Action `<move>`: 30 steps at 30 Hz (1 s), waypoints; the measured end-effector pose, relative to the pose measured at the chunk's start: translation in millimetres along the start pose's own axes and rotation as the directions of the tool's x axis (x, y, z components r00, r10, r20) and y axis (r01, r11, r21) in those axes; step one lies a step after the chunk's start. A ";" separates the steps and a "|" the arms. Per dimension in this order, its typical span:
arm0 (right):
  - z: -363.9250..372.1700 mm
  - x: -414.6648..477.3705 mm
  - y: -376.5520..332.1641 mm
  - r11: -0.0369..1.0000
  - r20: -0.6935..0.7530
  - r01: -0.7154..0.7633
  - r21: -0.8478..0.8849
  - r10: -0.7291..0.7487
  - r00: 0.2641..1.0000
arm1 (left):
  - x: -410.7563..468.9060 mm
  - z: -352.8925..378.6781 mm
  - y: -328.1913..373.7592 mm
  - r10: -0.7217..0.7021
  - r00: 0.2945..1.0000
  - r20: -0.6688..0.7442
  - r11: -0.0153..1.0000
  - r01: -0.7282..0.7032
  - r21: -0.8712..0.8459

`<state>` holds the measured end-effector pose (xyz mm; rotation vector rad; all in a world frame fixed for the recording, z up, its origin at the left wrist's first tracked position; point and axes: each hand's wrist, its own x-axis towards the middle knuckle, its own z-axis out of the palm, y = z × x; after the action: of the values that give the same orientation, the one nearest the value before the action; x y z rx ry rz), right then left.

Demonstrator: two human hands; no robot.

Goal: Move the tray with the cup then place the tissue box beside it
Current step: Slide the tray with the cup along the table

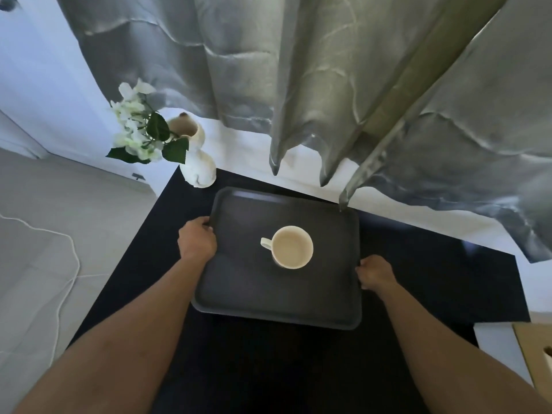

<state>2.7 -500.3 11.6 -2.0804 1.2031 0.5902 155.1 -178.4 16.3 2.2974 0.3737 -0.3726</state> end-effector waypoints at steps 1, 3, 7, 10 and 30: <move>-0.6 1.9 1.5 1.000 0.000 -0.009 0.015 0.009 1.000 | 4.3 3.2 3.9 0.005 1.000 0.006 1.000 -0.005 0.005; -0.5 6.9 4.8 0.998 0.001 -0.031 0.050 0.031 1.000 | 13.1 9.4 10.3 0.005 1.000 0.012 1.000 -0.006 0.010; 0.1 16.1 8.7 0.991 0.018 -0.064 0.117 0.062 0.998 | 26.0 19.4 19.6 0.020 0.999 0.029 0.999 -0.021 0.027; -1.2 25.0 8.2 0.990 0.021 -0.060 0.131 0.057 0.998 | 34.8 25.8 22.6 0.034 0.999 0.040 0.998 -0.036 0.051; 10.3 55.2 3.5 0.992 -0.004 -0.038 0.118 0.039 0.999 | 71.9 48.2 26.2 0.031 0.999 0.022 0.996 -0.033 0.085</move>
<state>25.3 -526.3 -32.9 -1.9657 1.2533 0.5178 223.4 -220.2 -25.7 2.3783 0.3153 -0.4028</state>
